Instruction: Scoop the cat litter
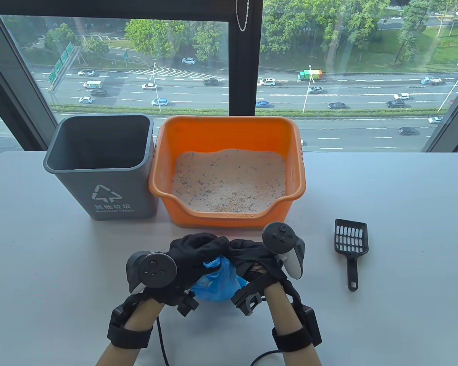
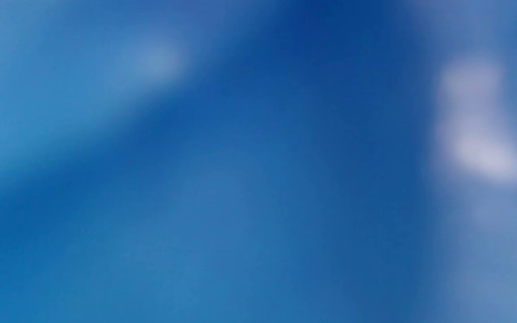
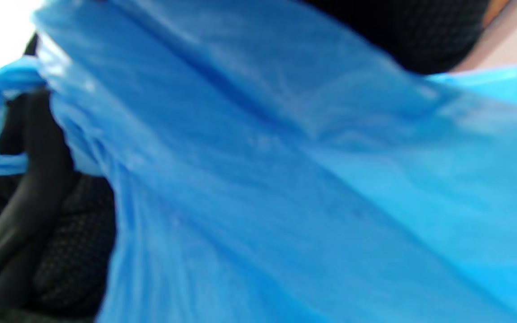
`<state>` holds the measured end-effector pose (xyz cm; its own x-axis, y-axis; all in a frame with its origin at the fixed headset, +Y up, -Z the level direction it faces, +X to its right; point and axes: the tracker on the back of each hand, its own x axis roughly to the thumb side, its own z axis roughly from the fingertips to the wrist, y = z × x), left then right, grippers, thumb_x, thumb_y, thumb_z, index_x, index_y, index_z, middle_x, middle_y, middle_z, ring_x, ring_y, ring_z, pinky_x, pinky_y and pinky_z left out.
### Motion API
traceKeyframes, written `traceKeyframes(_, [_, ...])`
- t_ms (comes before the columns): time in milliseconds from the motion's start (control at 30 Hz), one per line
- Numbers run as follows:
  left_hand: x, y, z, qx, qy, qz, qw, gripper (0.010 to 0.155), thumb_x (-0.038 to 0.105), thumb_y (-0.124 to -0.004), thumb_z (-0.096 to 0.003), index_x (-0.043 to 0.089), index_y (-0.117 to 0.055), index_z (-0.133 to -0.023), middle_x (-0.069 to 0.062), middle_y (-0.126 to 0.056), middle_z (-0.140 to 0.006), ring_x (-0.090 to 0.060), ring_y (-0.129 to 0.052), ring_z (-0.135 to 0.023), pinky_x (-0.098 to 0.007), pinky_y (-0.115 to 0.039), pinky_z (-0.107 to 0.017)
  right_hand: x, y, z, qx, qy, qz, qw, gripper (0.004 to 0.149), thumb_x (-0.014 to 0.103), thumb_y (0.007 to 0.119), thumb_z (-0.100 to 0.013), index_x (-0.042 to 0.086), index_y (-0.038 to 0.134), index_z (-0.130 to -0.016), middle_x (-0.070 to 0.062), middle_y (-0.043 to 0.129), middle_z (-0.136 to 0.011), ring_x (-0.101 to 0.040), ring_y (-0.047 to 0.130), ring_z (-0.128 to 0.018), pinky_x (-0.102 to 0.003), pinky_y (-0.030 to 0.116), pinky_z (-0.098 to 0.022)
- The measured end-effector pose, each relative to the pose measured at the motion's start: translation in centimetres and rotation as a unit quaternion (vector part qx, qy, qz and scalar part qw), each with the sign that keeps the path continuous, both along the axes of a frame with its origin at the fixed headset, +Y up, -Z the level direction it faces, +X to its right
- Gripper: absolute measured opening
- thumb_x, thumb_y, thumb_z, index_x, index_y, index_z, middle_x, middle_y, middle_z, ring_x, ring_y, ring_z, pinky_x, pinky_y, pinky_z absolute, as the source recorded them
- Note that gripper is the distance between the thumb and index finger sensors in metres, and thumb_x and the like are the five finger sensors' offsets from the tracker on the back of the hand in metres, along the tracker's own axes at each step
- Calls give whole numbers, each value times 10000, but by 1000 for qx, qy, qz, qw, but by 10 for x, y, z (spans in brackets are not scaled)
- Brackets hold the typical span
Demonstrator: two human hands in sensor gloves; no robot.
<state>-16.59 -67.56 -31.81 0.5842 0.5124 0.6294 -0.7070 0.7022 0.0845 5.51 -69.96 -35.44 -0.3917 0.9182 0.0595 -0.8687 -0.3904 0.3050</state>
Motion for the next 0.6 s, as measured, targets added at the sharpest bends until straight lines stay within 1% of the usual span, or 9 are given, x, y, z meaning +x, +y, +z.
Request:
traceKeyframes(67, [-1,1,1,7,4,3,1000,435,410,-892,-419,403,-888,-854,59,-813,-963,-167,-879,-782,-477,-613,-633,-1,-2,0,-5,-8,14,1000,365,406,791,-390,171,970,-605,-161,955,-671,-244,933,-421,-354,782,-286])
traceKeyframes(133, [-3,3,1,2,2,1,1000,359,416,-890,-413,419,-929,-770,48,-757,-1005,-171,-844,-817,-472,-597,-644,1,-5,-1,-16,-18,14,1000,359,414,772,-399,183,968,-593,-149,962,-656,-232,936,-411,-348,786,-281])
traceKeyframes(167, [-3,3,1,-5,-3,-10,1000,339,417,-884,-419,412,-890,-758,35,-707,-1029,-170,-820,-832,-468,-583,-651,2,-7,-1,-25,-19,-1,999,357,416,769,-403,184,968,-588,-150,962,-650,-232,936,-406,-349,786,-280])
traceKeyframes(200, [-3,3,1,-6,0,-15,1000,325,421,-883,-422,407,-860,-746,42,-700,-1019,-158,-823,-819,-463,-587,-649,3,-7,-2,-32,-17,-14,999,353,414,768,-405,183,968,-582,-150,964,-643,-232,935,-405,-350,785,-279])
traceKeyframes(267, [-1,1,-2,-22,-21,-25,999,315,434,-854,-438,404,-853,-752,45,-740,-978,-150,-848,-763,-460,-600,-636,6,-9,-2,-48,-14,-38,998,348,404,774,-407,171,971,-575,-159,963,-637,-240,932,-402,-356,781,-278])
traceKeyframes(400, [2,-2,-3,-27,-25,-38,999,331,498,-715,-452,421,-840,-749,64,-808,-895,-142,-878,-687,-456,-612,-622,6,-11,-2,-47,-16,-23,999,345,402,775,-404,172,975,-565,-160,968,-629,-240,934,-394,-355,783,-274])
traceKeyframes(500, [-1,-3,-4,-25,4,-7,1000,333,497,-689,-471,401,-835,-755,66,-813,-885,-144,-879,-683,-453,-622,-606,6,-11,-1,-48,-17,-25,998,346,404,771,-405,174,976,-564,-157,969,-628,-239,935,-394,-354,783,-274])
traceKeyframes(567, [-5,-5,-5,-43,34,40,998,332,489,-682,-482,393,-823,-767,65,-810,-900,-144,-890,-699,-453,-637,-597,6,-10,-1,-46,-16,-26,998,346,405,767,-408,177,975,-564,-156,968,-630,-238,934,-396,-354,783,-277])
traceKeyframes(600, [-7,-7,-7,-56,39,59,996,334,478,-678,-488,377,-818,-773,50,-814,-898,-144,-904,-697,-464,-648,-587,7,-9,0,-45,-18,-29,998,346,403,764,-410,177,975,-564,-156,968,-631,-239,934,-397,-354,783,-278])
